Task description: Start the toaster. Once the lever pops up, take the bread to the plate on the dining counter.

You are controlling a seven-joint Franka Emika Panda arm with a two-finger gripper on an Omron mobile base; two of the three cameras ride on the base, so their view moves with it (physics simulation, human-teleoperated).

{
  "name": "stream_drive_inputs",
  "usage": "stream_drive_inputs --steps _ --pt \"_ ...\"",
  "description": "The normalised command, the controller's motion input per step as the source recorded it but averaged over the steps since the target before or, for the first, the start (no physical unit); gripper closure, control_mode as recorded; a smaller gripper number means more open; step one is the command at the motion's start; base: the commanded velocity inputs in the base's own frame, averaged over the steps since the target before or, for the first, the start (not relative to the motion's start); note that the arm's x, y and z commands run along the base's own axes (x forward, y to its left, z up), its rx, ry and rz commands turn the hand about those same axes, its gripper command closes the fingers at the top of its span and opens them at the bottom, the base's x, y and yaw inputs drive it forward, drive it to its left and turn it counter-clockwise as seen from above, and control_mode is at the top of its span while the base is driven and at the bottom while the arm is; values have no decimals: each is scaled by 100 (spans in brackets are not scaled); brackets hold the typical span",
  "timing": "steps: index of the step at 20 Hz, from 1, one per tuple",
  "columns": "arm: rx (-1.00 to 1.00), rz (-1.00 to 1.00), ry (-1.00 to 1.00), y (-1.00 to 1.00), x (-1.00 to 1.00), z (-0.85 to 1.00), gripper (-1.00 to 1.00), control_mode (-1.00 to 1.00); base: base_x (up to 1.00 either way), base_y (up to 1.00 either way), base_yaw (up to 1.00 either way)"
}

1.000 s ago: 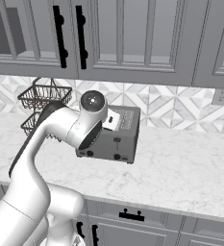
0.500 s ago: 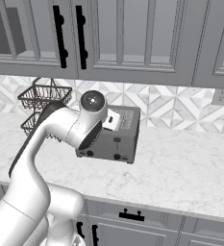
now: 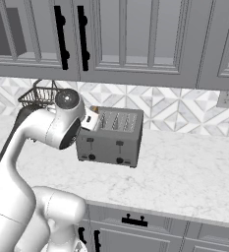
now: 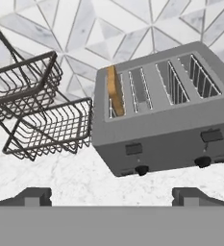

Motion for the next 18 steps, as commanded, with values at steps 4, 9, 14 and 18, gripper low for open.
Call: stream_drive_inputs --steps 4,9,14,18 --pt "-3 -2 1 30 28 0 -100 -100 0 0 0" --pt "-8 -1 0 7 52 -21 -100 -100 0 0 0" --pt "-5 0 0 -1 62 -25 -100 -100 0 0 0" --pt "-4 0 0 -1 34 -25 -100 -100 0 0 0"
